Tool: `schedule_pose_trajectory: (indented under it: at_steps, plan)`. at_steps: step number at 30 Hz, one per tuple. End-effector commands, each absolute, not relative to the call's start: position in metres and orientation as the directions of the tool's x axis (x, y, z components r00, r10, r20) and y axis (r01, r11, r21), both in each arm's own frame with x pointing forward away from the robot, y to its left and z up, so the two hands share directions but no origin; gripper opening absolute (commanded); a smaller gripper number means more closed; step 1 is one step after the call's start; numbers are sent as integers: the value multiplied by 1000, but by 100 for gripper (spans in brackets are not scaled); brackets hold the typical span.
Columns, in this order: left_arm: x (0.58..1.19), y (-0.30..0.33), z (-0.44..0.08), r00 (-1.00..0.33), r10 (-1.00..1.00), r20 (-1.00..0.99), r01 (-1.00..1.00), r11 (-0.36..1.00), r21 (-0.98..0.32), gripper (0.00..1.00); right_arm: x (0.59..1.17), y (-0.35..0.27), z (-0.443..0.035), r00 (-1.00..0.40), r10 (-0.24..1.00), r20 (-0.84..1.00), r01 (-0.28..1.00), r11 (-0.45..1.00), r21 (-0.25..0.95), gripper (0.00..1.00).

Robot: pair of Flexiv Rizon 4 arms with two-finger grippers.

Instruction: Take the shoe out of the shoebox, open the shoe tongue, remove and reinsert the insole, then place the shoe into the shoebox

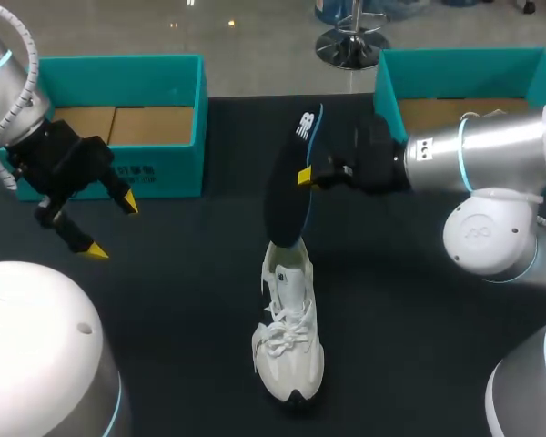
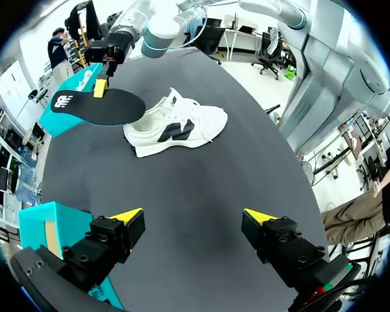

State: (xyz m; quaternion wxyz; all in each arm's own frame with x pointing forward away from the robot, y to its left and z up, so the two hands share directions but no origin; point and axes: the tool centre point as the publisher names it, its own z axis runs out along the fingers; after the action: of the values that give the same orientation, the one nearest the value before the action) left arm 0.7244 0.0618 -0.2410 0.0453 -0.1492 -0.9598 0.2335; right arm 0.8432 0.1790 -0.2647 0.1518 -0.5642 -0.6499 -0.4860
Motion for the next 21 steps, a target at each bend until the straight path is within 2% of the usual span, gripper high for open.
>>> schedule_pose_trajectory:
  at_steps: [1, 11, 21]
  plan:
    - [724, 62, -241, -951, 308, 17, 266, 847, -460, 100, 833, 175, -280, -354, 532, 769, 866, -124, 484, 0]
    - [724, 62, -241, -951, 308, 17, 266, 847, -460, 100, 807, 160, -287, -430, 474, 768, 806, -181, 563, 0]
    - [724, 62, -241, -951, 308, 17, 266, 847, -460, 100, 795, 172, -286, -463, 445, 767, 789, -188, 585, 0]
